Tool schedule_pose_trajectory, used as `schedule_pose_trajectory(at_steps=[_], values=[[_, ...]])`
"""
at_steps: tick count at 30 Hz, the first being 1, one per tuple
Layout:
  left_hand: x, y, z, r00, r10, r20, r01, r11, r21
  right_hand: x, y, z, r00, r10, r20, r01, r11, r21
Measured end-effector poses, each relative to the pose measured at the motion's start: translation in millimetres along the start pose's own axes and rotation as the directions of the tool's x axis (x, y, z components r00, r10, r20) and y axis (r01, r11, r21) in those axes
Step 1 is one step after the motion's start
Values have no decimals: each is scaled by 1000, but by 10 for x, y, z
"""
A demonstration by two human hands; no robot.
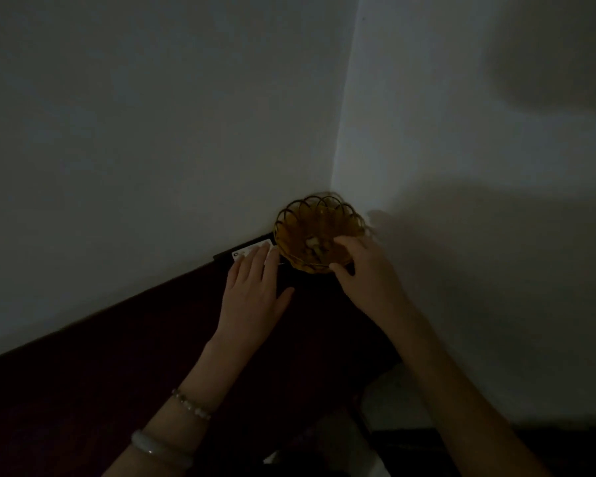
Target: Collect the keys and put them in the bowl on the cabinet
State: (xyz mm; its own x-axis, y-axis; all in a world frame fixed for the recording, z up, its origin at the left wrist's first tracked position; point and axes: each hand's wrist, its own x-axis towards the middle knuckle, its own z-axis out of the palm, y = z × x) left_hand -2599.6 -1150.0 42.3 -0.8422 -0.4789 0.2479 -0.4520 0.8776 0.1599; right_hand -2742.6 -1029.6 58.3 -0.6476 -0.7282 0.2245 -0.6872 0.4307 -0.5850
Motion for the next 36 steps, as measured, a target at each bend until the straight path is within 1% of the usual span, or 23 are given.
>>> schedule_pose_trajectory(at_steps=[3,8,13,16,21,24,27,31,36], values=[[-15,108,-36,999,40,-6,-40,999,-34,-258,-3,-78,999,37,-37,-37,999,-17],[-49,360,-28,980,200,-2,-200,976,-83,-626,66,-241,976,180,-124,-187,981,-46],[-148,574,10,934,356,36,-348,927,-139,-1072,83,-384,926,293,-237,-313,948,-51],[-232,675,30,886,461,48,-447,877,-174,-1374,44,-412,881,369,-296,-402,914,-56],[-426,960,14,765,644,12,-618,739,-267,-1952,-40,-418,785,473,-399,-531,847,-40],[-598,1173,12,671,741,-18,-707,632,-319,-2285,-113,-457,704,548,-452,-620,785,-15],[-799,1393,22,570,821,-39,-777,524,-349,-2633,-205,-531,632,585,-508,-679,734,1],[-1134,1758,16,438,898,-49,-836,386,-389,-3149,-317,-653,517,600,-611,-764,645,-13],[-1715,2295,-73,241,964,-112,-873,165,-459,-3956,-493,-799,353,643,-679,-873,487,7]])
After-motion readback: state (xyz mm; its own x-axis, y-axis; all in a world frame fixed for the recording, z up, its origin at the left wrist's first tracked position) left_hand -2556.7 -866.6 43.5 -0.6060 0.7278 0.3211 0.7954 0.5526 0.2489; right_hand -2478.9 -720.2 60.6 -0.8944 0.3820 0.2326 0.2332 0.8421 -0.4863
